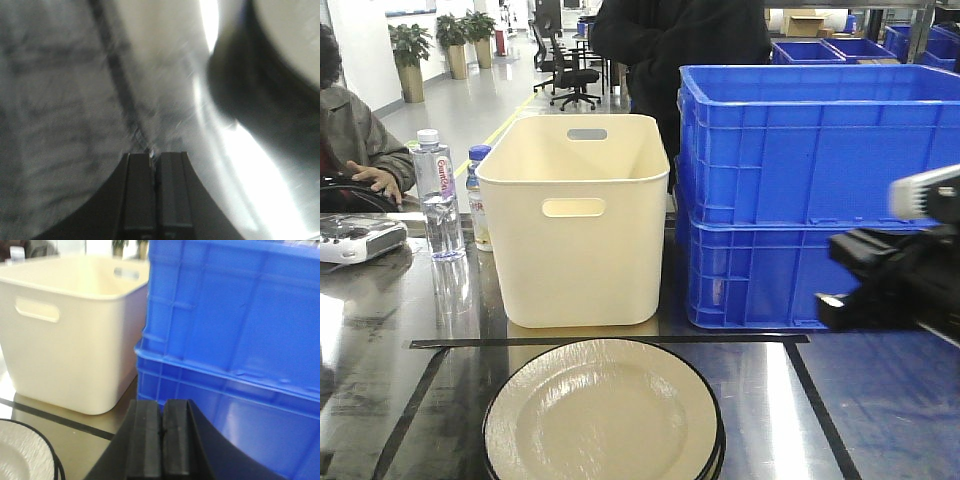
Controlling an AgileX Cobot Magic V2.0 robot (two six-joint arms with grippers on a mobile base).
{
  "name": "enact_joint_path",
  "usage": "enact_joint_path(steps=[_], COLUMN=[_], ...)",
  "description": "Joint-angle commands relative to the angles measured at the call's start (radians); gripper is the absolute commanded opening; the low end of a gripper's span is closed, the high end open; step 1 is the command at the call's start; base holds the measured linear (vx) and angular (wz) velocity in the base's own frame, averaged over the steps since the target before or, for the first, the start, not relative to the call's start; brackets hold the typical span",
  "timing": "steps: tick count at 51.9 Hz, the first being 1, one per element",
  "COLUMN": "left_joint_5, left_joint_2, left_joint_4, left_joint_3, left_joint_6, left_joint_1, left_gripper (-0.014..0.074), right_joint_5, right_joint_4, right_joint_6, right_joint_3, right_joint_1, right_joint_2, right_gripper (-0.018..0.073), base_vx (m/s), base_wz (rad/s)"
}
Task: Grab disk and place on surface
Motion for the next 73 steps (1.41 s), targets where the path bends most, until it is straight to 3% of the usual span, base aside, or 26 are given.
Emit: enact_joint_path(steps=[1,7,15,26,33,73], left_joint_5=[-0.072,-0.145,-0.255,-0.26,-0.278,-0.284], left_joint_2=[-0.032,-0.112,-0.333,-0.623,-0.728,-0.775], left_joint_4=[0.078,0.091,0.047,0.021,0.022,0.024], left_joint_3=[0.012,0.086,0.219,0.366,0.379,0.4], left_joint_6=[-0.077,-0.077,-0.076,-0.076,-0.076,-0.076], left_joint_1=[0.0,-0.006,-0.018,-0.026,-0.026,-0.026], left_gripper=[-0.0002,-0.0002,-0.0002,-0.0002,-0.0002,-0.0002], right_joint_5=[-0.018,-0.011,-0.008,-0.007,-0.002,0.003], right_joint_4=[-0.003,0.008,0.045,0.058,0.059,0.061], right_joint_6=[0.014,0.022,0.022,0.022,0.022,0.021], right_joint_3=[0.05,0.176,0.336,0.473,0.49,0.49], right_joint_1=[-0.001,0.0,0.0,0.0,0.0,0.0], right_joint_2=[-0.134,-0.285,-0.451,-0.563,-0.564,-0.564], right_gripper=[-0.0015,-0.0013,-0.0011,-0.0009,-0.0009,-0.0009], base_vx=[0.0,0.0,0.0,0.0,0.0,0.0], base_wz=[0.0,0.0,0.0,0.0,0.0,0.0])
